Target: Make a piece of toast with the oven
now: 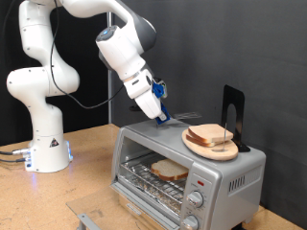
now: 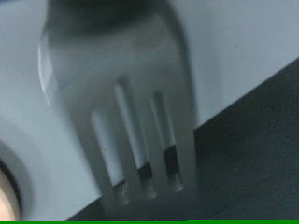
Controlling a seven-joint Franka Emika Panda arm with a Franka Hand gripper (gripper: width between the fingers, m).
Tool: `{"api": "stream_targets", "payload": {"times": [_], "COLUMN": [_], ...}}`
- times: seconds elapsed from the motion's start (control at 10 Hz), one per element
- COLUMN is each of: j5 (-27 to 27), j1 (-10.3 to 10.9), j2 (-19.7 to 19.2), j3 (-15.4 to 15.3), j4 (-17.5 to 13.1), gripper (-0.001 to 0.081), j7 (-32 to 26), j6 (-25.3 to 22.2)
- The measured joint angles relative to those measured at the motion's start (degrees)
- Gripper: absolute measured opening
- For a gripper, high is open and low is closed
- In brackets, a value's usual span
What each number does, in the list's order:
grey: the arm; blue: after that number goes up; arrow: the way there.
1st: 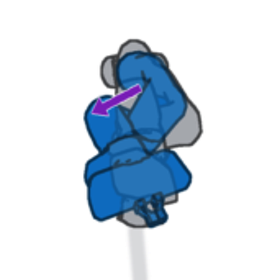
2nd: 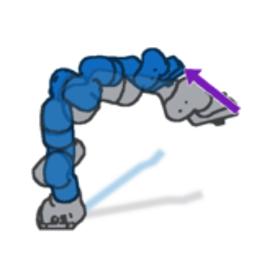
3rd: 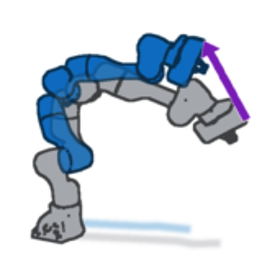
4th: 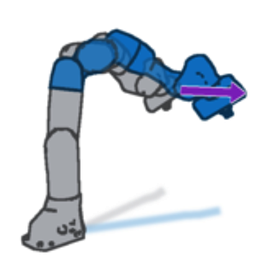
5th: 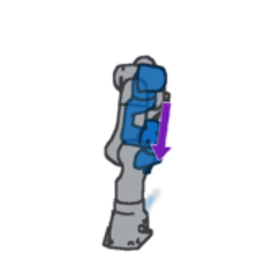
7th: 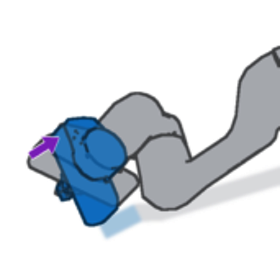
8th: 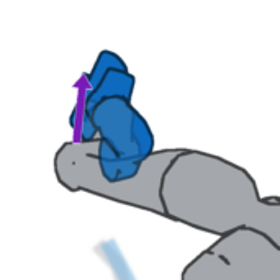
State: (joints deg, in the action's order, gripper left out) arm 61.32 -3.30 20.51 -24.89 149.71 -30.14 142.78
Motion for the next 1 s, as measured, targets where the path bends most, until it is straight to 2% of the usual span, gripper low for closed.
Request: {"api": "stream_targets", "payload": {"times": [0.2, 0.3, 0.4, 0.7, 1.0], "j5": [0.13, 0.46, 1.07, 5.95, 5.43], "j1": [0.02, 0.02, 0.02, 0.03, -0.42], "j2": [-1.14, -1.46, -1.55, -0.53, 3.89], "j3": [-0.15, -0.16, -0.15, 1.26, 4.00], "j4": [-0.01, -0.02, -0.06, -0.57, 0.10], "gripper": [0.0541, 0.0751, 0.0794, 0.0808, 0.0808], "j7": [-0.09, -0.30, -0.61, -4.92, -5.43], "j6": [1.01, 1.50, 1.67, 0.76, -3.52]}}
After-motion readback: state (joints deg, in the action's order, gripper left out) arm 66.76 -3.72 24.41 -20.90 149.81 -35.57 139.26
